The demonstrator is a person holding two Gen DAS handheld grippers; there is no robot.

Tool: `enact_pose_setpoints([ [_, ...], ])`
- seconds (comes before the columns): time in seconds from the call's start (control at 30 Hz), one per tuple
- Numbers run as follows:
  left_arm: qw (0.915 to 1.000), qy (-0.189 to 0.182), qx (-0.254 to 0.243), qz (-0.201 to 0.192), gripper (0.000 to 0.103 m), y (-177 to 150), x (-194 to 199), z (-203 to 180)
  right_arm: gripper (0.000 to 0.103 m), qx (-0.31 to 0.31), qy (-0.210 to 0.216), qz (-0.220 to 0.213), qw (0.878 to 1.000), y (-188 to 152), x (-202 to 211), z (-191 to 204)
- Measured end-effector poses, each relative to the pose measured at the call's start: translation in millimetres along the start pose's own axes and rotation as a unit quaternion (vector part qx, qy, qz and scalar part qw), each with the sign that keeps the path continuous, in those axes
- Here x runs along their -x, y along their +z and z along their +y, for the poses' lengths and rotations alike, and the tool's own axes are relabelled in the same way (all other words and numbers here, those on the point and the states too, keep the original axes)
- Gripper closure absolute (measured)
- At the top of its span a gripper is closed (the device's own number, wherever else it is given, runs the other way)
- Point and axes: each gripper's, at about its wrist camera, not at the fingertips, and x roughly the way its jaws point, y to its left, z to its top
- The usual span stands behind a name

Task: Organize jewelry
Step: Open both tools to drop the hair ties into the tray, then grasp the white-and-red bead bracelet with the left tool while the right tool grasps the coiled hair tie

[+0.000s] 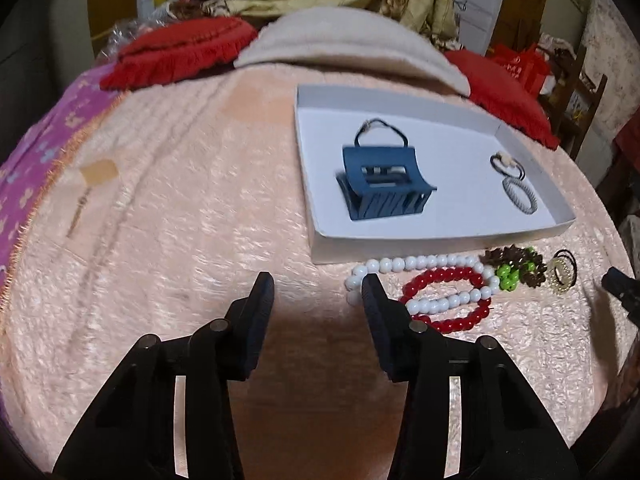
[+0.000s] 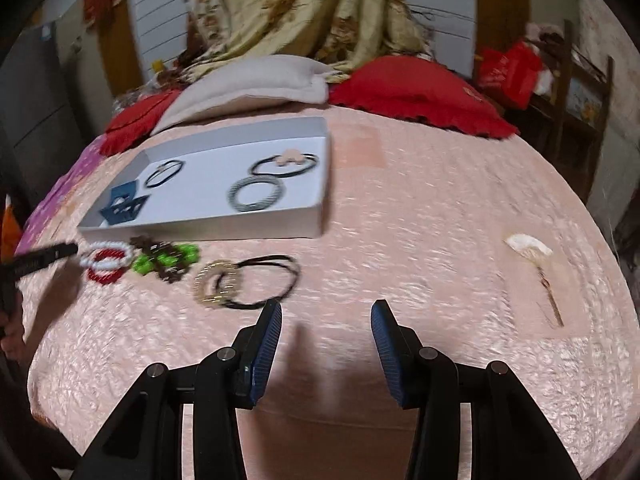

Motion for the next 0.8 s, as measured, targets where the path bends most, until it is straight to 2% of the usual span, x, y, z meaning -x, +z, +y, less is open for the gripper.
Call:
enact_pose_setpoints([
  [0.13, 0.9998, 0.007, -0.018, 0.010, 0.058, 1.1, -15.3, -13.9, 0.058, -0.040, 0.011, 0.001, 0.999, 3.5, -3.3, -19.4],
  [0.23, 0.9980, 0.036, -0.052, 0.006, 0.058, -0.5, -17.3, -25.4, 0.058, -0.029, 0.015, 0.005, 0.999, 6.9, -9.7, -16.7],
  [0.27, 0.9980, 0.035, -0.052, 0.007, 0.058, -0.5, -16.8, -24.5, 0.058, -0.023, 0.021, 0.005, 1.000, 7.5, -10.9, -13.3],
  [0.33, 0.9985, 0.028, -0.046, 0.013, 0.067, -1.0, -15.2, -21.2, 0.058, -0.002, 0.040, 0.010, 0.999, 7.7, -14.4, -3.1],
  [0.37, 0.9984, 0.024, -0.048, 0.015, 0.086, -1.4, -13.4, -21.6, 0.058, 0.010, 0.054, 0.010, 0.998, 8.0, -15.7, 3.6],
  [0.4, 0.9983, 0.025, -0.050, 0.017, 0.095, -2.3, -12.7, -21.5, 0.058, 0.023, 0.067, 0.009, 0.997, 8.0, -15.8, 11.3],
  [0.47, 0.9980, 0.024, -0.056, 0.015, 0.095, -5.1, -11.7, -21.0, 0.059, 0.059, 0.087, 0.001, 0.995, 8.9, -16.2, 28.8],
  [0.57, 0.9982, 0.018, -0.056, 0.011, 0.095, -6.7, -7.8, -19.4, 0.059, 0.096, 0.093, -0.003, 0.991, 12.4, -24.8, 51.0],
  [0.8, 0.9994, 0.002, -0.029, -0.021, 0.095, 4.9, 11.8, -6.7, 0.080, 0.080, 0.098, 0.032, 0.992, 18.9, -58.3, 56.3],
])
